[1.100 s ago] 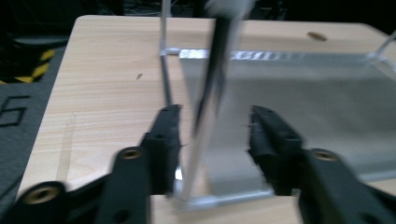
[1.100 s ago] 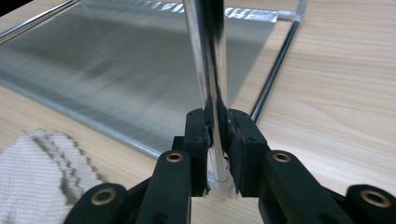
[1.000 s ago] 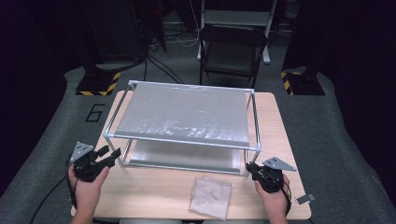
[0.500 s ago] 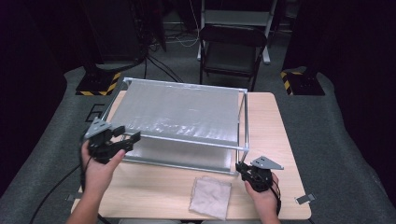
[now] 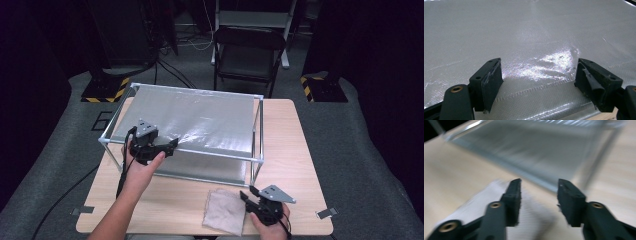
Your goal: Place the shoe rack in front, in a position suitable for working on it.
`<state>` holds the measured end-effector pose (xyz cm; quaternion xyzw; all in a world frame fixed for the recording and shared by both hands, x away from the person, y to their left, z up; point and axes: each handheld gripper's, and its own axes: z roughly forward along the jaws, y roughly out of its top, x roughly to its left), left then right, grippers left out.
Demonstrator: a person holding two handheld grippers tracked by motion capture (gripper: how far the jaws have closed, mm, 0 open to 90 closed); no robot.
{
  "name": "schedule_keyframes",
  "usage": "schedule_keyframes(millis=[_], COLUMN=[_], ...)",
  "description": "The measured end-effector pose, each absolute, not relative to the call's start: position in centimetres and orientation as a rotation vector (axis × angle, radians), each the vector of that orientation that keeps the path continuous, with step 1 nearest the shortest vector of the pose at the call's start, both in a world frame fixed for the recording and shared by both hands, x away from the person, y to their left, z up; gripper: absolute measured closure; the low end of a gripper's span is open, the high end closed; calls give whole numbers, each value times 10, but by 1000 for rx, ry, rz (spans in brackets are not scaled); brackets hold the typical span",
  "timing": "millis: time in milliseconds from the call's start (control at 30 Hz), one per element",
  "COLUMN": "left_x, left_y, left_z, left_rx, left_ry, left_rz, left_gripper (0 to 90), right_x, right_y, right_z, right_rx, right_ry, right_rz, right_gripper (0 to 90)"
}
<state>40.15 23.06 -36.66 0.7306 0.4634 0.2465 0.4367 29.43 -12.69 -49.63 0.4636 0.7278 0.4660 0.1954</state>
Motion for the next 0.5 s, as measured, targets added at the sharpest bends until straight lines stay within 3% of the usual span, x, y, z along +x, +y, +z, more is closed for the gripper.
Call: schedule_keyframes(millis=[333,433,467,500], left_x=[401,402,402,402], left_y=[231,230,230,230], left_z=[-369,-369,-369,-369], left_rx=[1811,1812,1814,1815], left_ry=[1147,1151,1151,1151], left_rz=[617,618,618,618], left_gripper=[214,214,215,215], right_x=[295,292,291,290], right_y=[-69,-67,-67,-66], right_z=[-526,-528,-528,-528], right_rx=[1141,1039,1066,1082], right_ry=[2350,2357,2356,2338], right_rz=[1090,1033,1045,1071], right_gripper=[199,224,274,413])
